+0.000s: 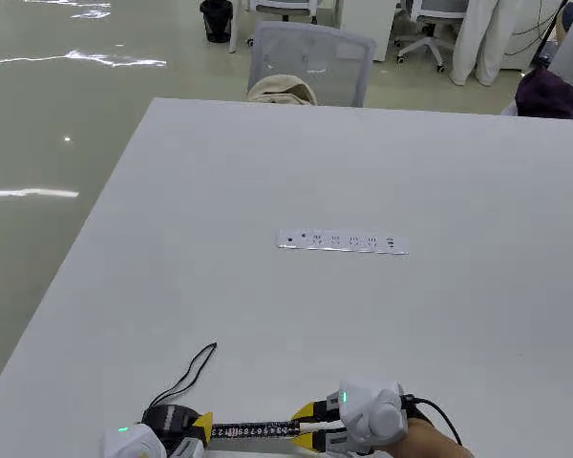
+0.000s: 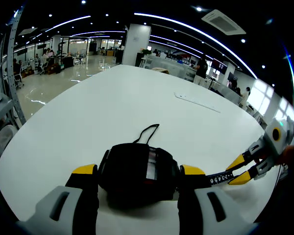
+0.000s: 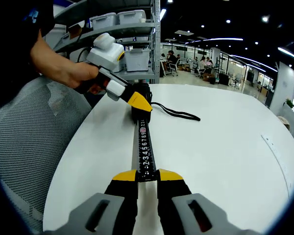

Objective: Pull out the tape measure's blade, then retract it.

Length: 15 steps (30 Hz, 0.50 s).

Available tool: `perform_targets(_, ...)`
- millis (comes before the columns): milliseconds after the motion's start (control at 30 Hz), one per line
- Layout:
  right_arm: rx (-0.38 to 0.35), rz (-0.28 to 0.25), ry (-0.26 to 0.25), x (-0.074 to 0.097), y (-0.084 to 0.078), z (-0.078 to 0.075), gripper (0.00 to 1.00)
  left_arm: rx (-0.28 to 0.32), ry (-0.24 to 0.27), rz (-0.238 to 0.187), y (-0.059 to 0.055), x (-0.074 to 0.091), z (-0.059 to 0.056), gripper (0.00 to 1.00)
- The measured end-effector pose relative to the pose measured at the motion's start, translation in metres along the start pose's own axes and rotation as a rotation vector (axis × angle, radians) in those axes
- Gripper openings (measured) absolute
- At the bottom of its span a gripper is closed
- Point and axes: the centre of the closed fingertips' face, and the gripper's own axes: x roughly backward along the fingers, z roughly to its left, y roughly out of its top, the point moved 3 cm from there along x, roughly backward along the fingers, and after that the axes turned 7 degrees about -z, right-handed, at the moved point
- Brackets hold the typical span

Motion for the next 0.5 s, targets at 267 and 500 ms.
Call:
perform_targets(267, 0.000, -0.003, 0.005, -0.0045, 0.0010, -0.0001, 0.13, 0.000, -0.001, -0.001, -0.0007, -0.0004, -0.0001, 0.63)
perform_targets(500, 0.000, -0.005, 0.010, -0.0080, 0.0021, -0.0001, 0.13, 0.001, -0.001, 0.000, -0.0004, -0.0006, 0.0000, 0.63)
